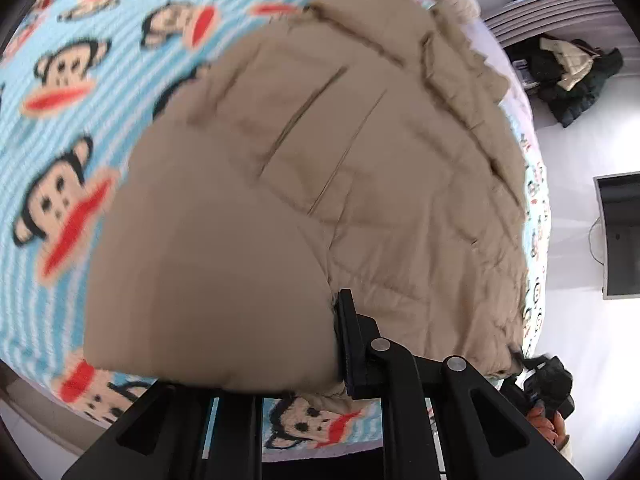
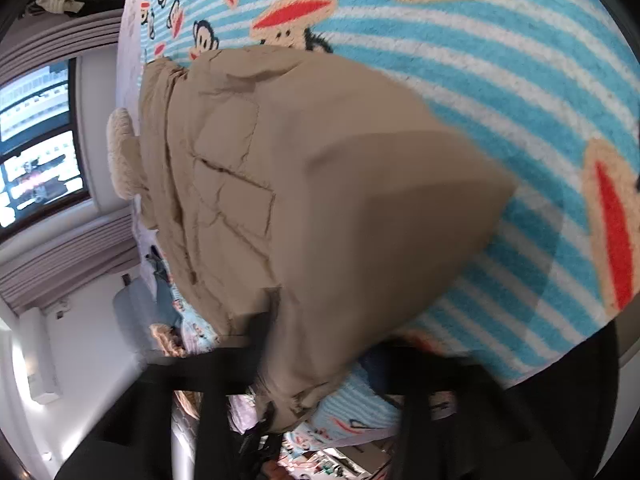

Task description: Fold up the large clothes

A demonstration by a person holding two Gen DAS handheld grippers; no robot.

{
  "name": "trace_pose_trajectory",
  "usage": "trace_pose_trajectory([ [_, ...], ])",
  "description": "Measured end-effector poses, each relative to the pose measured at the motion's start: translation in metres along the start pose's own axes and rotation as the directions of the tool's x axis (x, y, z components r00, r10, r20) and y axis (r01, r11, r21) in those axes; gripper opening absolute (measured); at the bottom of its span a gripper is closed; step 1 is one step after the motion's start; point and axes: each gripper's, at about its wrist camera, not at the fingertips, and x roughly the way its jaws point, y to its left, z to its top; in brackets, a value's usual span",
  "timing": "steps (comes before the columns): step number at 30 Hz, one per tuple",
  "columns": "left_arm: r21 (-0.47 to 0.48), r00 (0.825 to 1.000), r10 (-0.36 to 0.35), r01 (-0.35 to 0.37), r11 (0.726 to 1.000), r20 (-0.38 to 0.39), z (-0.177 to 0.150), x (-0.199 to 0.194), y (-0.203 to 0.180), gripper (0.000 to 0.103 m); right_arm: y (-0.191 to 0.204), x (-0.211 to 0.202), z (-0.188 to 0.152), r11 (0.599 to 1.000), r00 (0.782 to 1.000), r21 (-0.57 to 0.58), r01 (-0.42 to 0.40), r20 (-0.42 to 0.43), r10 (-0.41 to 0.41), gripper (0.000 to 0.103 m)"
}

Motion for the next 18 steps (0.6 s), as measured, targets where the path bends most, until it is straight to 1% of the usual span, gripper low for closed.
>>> trace_pose_trajectory([
  [3,0.033,0.999,-0.025,0.024,0.999,0.036,0.005,-0.017,-0.011,0.017,0.015,-0.006,-0.003,0.998,0.999,-0.052,-0.028,0.019,0.029,0.009],
  [9,0.106,0.991,-0.066,0.054,0.993,0.112,0.025,-0.055,-0.041,0.017,0.069,-0.024,-0.002,0.975,0.999,-0.224,-0.003,0.047,0.014,0.009],
  [13,0.136,0.98,-0.082,0.057,0.989,0.183,0.049,-0.08,-0.062,0.017,0.117,-0.03,0.007,0.941,0.999,-0.34,0.006,0.052,0.013,0.009],
  [14,0.136,0.976,-0.085,0.058,0.989,0.202,0.058,-0.086,-0.068,0.017,0.135,-0.031,0.012,0.927,0.998,-0.375,0.011,0.056,0.01,0.009],
  [16,0.142,0.967,-0.094,0.061,0.988,0.237,0.075,-0.096,-0.083,0.017,0.162,-0.032,0.021,0.908,0.998,-0.419,0.005,0.059,0.022,0.009],
  [18,0.159,0.961,-0.089,0.048,0.986,0.262,0.092,-0.1,-0.1,0.017,0.186,-0.032,0.029,0.893,0.998,-0.45,-0.012,0.053,0.04,0.009],
])
